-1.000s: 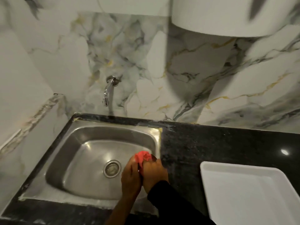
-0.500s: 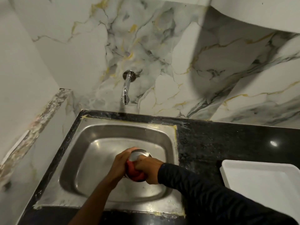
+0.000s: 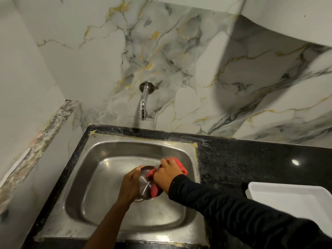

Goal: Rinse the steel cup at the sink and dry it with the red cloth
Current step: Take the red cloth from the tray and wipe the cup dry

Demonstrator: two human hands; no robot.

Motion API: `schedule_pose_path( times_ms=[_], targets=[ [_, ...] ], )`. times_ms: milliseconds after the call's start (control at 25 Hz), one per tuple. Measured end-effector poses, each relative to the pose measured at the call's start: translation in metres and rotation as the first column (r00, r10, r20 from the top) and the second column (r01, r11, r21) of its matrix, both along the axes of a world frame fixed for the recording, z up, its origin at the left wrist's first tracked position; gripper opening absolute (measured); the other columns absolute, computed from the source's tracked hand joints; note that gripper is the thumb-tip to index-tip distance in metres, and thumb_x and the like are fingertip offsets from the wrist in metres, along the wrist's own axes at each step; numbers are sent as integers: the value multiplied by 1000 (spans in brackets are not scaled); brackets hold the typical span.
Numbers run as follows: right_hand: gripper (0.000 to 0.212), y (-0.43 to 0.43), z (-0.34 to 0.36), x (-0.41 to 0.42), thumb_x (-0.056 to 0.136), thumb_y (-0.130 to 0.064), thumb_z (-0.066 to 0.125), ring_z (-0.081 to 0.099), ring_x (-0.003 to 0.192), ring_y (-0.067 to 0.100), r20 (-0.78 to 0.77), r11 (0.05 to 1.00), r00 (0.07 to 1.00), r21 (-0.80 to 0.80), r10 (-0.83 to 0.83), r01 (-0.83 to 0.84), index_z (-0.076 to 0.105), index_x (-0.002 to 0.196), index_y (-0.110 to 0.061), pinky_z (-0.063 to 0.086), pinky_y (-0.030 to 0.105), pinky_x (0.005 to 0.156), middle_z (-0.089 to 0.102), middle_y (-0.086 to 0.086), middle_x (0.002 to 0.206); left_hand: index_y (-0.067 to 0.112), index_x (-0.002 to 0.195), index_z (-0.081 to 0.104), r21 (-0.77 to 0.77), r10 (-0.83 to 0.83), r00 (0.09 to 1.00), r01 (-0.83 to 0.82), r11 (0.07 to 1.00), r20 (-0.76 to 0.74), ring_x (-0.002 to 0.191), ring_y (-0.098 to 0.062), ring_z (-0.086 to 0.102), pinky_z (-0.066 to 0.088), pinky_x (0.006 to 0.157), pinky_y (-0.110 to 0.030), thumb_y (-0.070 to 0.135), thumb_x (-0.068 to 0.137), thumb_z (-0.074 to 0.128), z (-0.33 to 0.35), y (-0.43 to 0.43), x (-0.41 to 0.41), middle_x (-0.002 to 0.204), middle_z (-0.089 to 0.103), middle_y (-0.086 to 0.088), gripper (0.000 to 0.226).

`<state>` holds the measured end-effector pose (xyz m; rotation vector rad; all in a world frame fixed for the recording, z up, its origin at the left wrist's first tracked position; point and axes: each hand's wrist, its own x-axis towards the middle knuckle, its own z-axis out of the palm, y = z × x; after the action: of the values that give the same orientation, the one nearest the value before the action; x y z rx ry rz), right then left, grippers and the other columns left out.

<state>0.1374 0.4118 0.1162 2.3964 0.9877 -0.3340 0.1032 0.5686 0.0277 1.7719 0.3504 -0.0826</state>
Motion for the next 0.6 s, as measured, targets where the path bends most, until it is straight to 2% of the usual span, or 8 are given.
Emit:
schedule_pose_path(
  times_ms=[40,120,200,240,320,400,480,600],
  targets=[
    [19,-2,0,6,99,-28,59,53,116,36,12,978,996,189,-91,87,68,117,-24,46,51,95,77,4,112,31,113,73,10,62,998,-62,998,0,108,-23,74,58,94,-35,32,106,49,-1,4,1,111,78,0,25],
    [31,-7,-1,11,100,-20,54,54,113,38,-60,843,973,489,-221,222,57,130,-29,50,48,89,77,4,115,31,111,70,72,137,990,-138,988,26,108,-23,72,55,91,-25,12,106,56,-2,9,2,110,76,0,24],
    [32,-1,-3,0,102,-26,51,56,107,38,-85,749,970,621,-227,230,55,133,-30,54,46,81,75,3,122,29,104,74,-24,239,971,-239,971,12,106,-27,73,59,90,-35,13,107,50,-2,9,1,106,79,-3,28],
    [30,6,-9,-9,102,-30,53,57,107,38,-118,753,973,618,-197,227,56,132,-29,55,45,80,72,2,128,30,100,76,-71,265,964,-266,961,-15,103,-28,75,60,91,-42,20,109,48,-2,8,0,103,80,-6,31],
    [34,21,-23,-22,99,-35,61,55,118,41,-184,837,973,505,-136,213,64,130,-22,57,50,88,63,3,139,34,102,78,-100,257,966,-260,960,-42,102,-27,75,60,94,-48,39,106,44,-4,4,-1,102,81,-4,35],
    [36,28,-38,-26,97,-34,66,52,127,41,-176,919,980,365,-89,149,70,126,-14,56,55,96,54,7,145,36,113,77,-15,174,985,-174,985,-3,107,-24,74,57,99,-47,53,96,38,-6,3,-5,109,81,-1,46],
    [46,30,-46,-24,99,-36,63,51,123,41,-118,961,989,251,-94,121,62,138,-11,54,53,94,47,14,146,29,123,76,128,88,996,-92,988,34,111,-25,72,55,100,-44,59,89,32,-8,1,-8,117,80,-3,63],
    [61,35,-51,-24,102,-36,55,53,118,41,-108,955,965,153,-241,255,39,154,-8,54,50,89,47,22,144,29,125,76,255,125,985,-153,955,123,105,-22,74,51,89,-32,54,97,30,-11,-8,-10,116,81,-1,59]
  ],
)
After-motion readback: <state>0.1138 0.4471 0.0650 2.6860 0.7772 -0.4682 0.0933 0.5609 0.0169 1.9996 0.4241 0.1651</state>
